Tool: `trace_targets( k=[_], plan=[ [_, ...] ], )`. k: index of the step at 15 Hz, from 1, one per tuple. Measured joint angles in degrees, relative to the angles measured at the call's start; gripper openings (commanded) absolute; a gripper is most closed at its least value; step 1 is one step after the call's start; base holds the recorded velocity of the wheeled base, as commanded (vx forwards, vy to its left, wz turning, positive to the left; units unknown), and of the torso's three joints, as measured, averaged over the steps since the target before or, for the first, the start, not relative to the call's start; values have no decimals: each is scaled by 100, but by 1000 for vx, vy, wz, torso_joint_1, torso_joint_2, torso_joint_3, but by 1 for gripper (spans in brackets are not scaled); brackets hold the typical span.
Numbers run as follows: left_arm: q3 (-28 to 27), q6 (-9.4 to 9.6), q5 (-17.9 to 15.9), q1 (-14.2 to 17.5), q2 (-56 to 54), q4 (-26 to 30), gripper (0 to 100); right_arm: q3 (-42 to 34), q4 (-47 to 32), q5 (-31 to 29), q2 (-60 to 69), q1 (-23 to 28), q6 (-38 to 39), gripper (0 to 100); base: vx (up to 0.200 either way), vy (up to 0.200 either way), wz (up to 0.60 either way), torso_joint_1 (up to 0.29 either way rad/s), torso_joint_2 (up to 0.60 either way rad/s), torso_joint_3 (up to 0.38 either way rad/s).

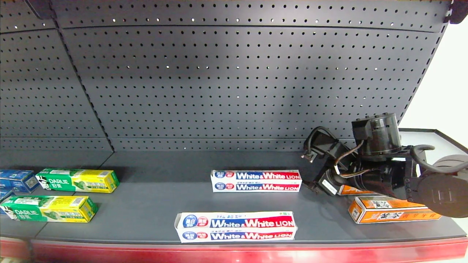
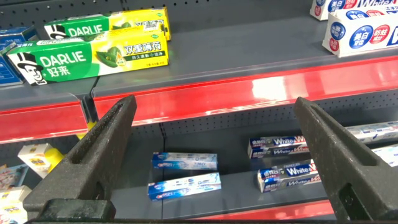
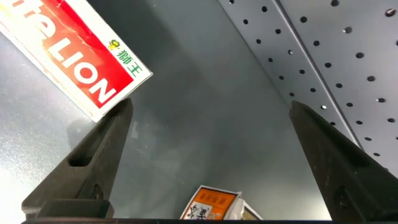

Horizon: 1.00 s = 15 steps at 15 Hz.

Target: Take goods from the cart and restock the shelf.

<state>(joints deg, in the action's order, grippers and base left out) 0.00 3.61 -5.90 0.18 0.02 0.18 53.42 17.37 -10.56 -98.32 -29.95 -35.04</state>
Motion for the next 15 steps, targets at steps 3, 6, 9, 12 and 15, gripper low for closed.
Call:
trace_targets(
  k=[3, 6, 9, 12, 15],
  plan=[
    [0, 0, 0, 0, 0, 0, 100, -4, 2, 9, -16, -12, 6, 100, 0, 0, 0, 0, 0, 0],
    [0, -2, 0, -5, 0, 0, 100, -6, 0, 9, -28, -17, 9, 100, 0, 0, 0, 0, 0, 0],
    [0, -2, 0, -5, 0, -2, 100, 44, -7, 11, -50, -26, 9, 100, 0, 0, 0, 0, 0, 0],
    [0, 0, 0, 0, 0, -2, 100, 55, -7, 9, -94, -41, 121, 100, 0, 0, 0, 0, 0, 0],
    [0, 0, 2, -7, 0, -2, 100, 30, -7, 11, -99, -96, 167, 100, 0, 0, 0, 0, 0, 0]
  ],
)
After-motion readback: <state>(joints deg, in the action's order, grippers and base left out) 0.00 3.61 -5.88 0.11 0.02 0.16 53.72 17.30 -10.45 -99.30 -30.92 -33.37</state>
